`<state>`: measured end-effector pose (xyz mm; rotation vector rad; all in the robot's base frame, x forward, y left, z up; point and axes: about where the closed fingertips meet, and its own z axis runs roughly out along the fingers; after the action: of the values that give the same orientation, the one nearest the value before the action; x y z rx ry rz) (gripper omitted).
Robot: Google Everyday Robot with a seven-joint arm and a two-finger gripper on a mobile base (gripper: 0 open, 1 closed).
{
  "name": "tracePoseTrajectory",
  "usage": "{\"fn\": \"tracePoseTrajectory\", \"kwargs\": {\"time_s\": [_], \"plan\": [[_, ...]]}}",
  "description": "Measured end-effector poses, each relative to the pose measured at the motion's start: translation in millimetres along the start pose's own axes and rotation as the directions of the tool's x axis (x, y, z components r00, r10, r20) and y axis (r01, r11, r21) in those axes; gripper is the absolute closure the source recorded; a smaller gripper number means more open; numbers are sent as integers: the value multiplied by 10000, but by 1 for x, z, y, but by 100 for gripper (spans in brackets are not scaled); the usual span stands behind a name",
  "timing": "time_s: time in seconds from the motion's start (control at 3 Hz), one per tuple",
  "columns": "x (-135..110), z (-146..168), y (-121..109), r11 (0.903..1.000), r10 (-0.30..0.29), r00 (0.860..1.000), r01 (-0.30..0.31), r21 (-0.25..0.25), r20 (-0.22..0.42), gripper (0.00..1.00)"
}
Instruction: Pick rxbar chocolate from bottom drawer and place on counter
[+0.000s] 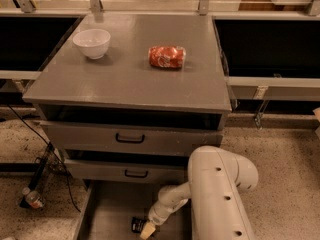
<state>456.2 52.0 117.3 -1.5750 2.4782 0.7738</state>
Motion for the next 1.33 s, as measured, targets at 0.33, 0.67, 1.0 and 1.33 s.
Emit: {"fn": "tracePoseTrajectory", "kwargs": {"time_s": [0.33,0.67,1.0,1.33], "plan": [[1,2,0,10000,-39,10000,39,-81,-13,38],[2,3,2,9997,-163,9999,163,-154,-14,56],[2,3,2,9997,-163,9999,163,-155,-14,80],[2,3,2,9997,-163,9999,162,-160,-16,100]]}}
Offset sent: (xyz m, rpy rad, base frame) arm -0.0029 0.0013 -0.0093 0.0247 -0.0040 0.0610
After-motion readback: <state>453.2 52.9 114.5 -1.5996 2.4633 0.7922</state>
